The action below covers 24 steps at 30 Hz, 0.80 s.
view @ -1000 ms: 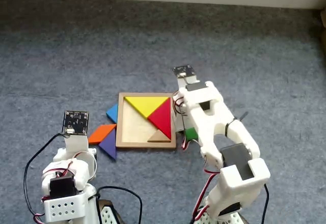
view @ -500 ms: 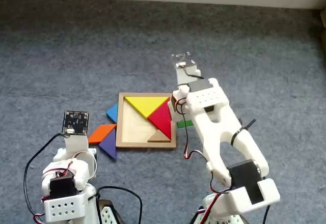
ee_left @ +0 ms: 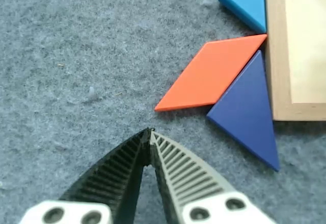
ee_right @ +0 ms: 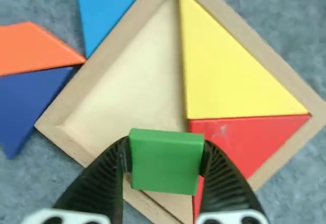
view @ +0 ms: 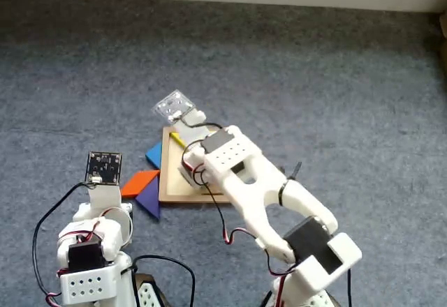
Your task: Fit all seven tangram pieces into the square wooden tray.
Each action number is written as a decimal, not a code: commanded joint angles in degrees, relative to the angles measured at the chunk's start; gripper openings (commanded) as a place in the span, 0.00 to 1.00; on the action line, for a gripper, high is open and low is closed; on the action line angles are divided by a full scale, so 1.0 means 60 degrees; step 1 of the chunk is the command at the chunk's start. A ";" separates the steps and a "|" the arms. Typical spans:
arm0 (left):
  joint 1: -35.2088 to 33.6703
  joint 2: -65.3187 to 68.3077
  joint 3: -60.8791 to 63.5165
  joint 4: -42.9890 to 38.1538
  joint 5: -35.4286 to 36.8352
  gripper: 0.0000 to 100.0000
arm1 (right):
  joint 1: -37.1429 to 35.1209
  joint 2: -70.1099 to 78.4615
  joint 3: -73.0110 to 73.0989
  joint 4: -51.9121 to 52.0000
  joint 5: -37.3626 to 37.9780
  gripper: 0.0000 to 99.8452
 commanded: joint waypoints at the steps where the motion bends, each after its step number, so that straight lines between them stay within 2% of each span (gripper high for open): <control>1: -0.0081 -0.0447 0.0183 0.0044 -0.0088 0.01 | -0.0505 0.0139 -0.0462 -0.0300 0.0103 0.04; 6: -0.0081 -0.0447 0.0183 0.0044 -0.0088 0.01 | -0.0476 0.0593 -0.0462 -0.0359 0.0440 0.05; 12: -0.0081 -0.0447 0.0183 0.0044 -0.0088 0.01 | -0.0168 0.0579 -0.0462 0.0491 0.0777 0.18; 24: -0.0081 -0.0447 0.0183 0.0044 -0.0088 0.01 | -0.0139 -0.1077 -0.1004 0.1619 0.0821 0.19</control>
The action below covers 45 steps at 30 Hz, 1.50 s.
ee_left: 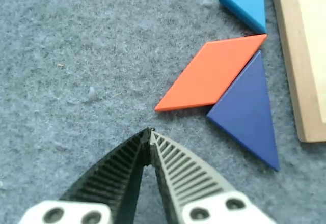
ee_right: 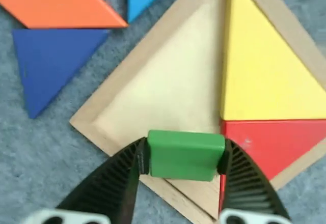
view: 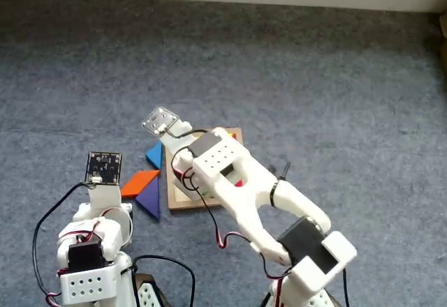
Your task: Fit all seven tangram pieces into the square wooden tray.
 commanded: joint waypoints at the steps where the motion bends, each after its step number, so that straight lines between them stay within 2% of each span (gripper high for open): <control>1: -0.0081 -0.0447 0.0183 0.0044 -0.0088 0.01 | 0.0242 -0.0945 -0.0476 0.0095 0.0103 0.19; 14: -0.0081 -0.0447 0.0183 0.0044 -0.0088 0.01 | 0.0271 -0.0930 0.0154 0.0037 0.0117 0.19; 20: -0.0081 -0.0447 0.0183 0.0044 -0.0088 0.01 | 0.0696 -0.0930 0.0183 0.0095 0.0117 0.32; 27: -0.0081 -0.0447 0.0183 0.0044 -0.0088 0.01 | 0.0623 -0.1033 0.0183 0.0110 0.0073 0.31; 29: -0.0081 -0.0447 0.0183 0.0044 -0.0088 0.01 | 0.0623 -0.1004 0.0183 0.0066 0.0073 0.27; 36: -0.0081 -0.0447 0.0183 0.0044 -0.0088 0.01 | 0.0271 -0.0945 0.0462 -0.0447 0.0073 0.04; 45: -0.0081 -0.0447 0.0183 0.0044 -0.0088 0.01 | 0.0300 -0.0930 0.2396 -0.2000 0.0103 0.02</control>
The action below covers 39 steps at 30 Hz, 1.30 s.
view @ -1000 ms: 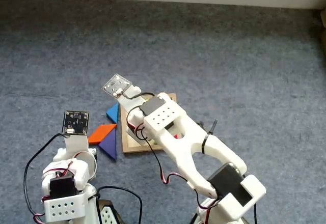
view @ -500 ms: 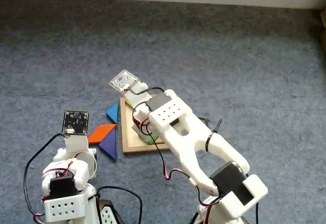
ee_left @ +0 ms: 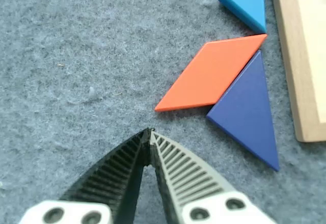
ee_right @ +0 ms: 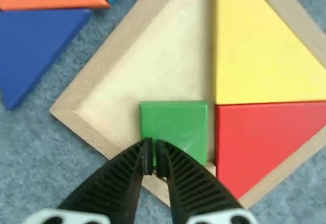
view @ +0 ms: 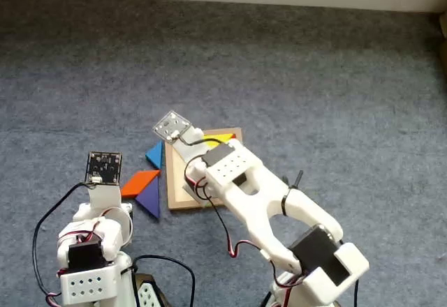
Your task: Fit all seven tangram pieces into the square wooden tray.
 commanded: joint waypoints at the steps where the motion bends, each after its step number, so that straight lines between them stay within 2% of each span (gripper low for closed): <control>1: -0.0081 -0.0447 0.0183 0.0044 -0.0088 0.01 | 0.0154 -0.0374 0.0535 -0.0505 0.0059 0.02; 6: -0.0081 -0.0447 0.0183 0.0044 -0.0088 0.01 | 0.1077 -0.0476 0.0623 -0.0491 0.0059 0.02; 10: -0.0081 -0.0447 0.0183 0.0044 -0.0088 0.01 | 0.1414 -0.0652 0.0256 0.0242 0.0059 0.02; 18: -0.0081 -0.0447 0.0183 0.0044 -0.0088 0.01 | 0.1458 -0.3773 -0.0256 0.2234 0.0015 0.02; 27: -0.0081 -0.0447 0.0183 0.0044 -0.0088 0.01 | 0.3187 -0.7641 0.2821 0.2498 -0.0015 0.02; 34: -0.0081 -0.0447 0.0183 0.0044 -0.0088 0.01 | 0.4432 -1.0425 0.5136 0.2454 -0.1875 0.02; 39: -0.0081 -0.0447 0.0183 0.0044 -0.0088 0.01 | 0.5267 -1.2608 0.6586 0.2454 -0.2081 0.02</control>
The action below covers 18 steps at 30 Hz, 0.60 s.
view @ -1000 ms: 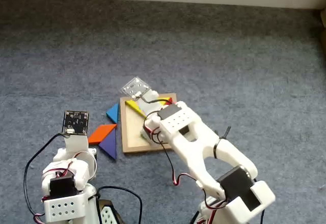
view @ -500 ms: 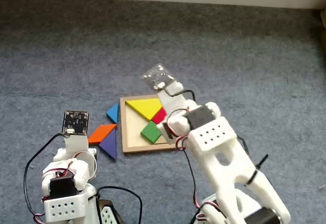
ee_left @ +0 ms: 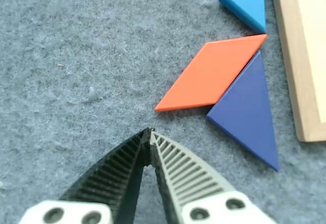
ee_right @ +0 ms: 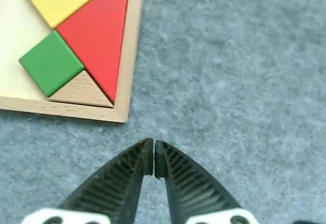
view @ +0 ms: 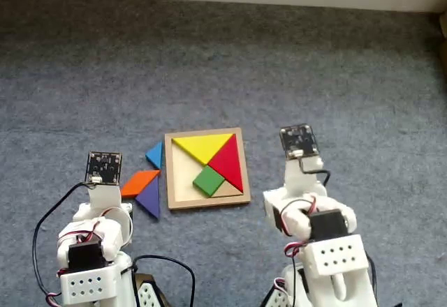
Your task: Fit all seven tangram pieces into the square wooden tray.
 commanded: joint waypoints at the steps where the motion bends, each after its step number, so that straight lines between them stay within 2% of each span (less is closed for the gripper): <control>1: -0.0081 -0.0447 0.0183 0.0044 -0.0088 0.01 | 0.0696 -0.1678 0.0667 0.0007 -0.0147 0.02; 11: -0.0081 -0.0447 0.0183 0.0044 -0.0088 0.01 | 0.1179 -0.6176 0.3641 0.0007 -0.0205 0.02; 18: -0.0081 -0.0447 0.0183 0.0044 -0.0088 0.01 | 0.1194 -0.6132 0.4549 0.0007 -0.0220 0.02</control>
